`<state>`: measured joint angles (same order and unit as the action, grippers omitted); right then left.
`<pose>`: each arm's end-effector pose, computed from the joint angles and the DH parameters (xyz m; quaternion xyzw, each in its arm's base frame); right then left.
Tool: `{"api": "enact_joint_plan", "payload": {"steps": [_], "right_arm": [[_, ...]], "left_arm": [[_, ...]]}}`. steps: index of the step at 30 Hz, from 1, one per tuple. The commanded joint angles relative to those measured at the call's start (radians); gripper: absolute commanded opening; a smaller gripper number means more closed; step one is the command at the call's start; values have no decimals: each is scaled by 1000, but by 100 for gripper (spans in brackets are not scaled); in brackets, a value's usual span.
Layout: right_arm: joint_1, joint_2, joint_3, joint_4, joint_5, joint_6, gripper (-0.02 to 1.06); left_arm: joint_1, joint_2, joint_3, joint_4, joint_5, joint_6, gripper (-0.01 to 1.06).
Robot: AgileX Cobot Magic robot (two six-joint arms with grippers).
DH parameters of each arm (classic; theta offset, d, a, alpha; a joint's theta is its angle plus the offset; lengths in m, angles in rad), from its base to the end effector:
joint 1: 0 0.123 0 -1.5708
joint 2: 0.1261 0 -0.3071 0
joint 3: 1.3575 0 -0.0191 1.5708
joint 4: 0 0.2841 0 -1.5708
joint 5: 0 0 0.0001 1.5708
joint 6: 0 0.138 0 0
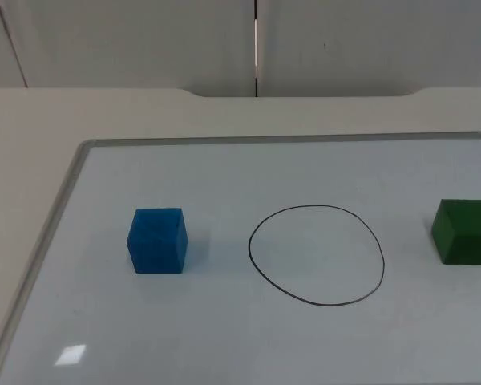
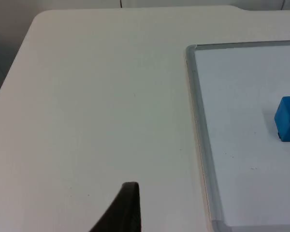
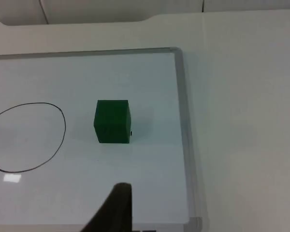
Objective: Push the two cubes into the marked area.
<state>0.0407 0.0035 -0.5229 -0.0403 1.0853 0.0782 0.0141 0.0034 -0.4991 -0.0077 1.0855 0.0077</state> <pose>0.0406 -0.0033 0.2768 0.0172 0.8542 0.0108 0.5195 0.0430 -0.0003 0.2684 -0.0026 0.8607 0.0017 0.5091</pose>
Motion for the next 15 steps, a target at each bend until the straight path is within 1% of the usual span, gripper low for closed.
{"api": "enact_joint_plan", "payload": {"steps": [1,15], "right_arm": [[4,-4,7,3,-8,-7,105],[4,-4,7,6,-8,-7,105]], "left_arm": [[0,-3,5,-3,-10,-2,105],[0,-3,5,-3,-10,-2,105]]}}
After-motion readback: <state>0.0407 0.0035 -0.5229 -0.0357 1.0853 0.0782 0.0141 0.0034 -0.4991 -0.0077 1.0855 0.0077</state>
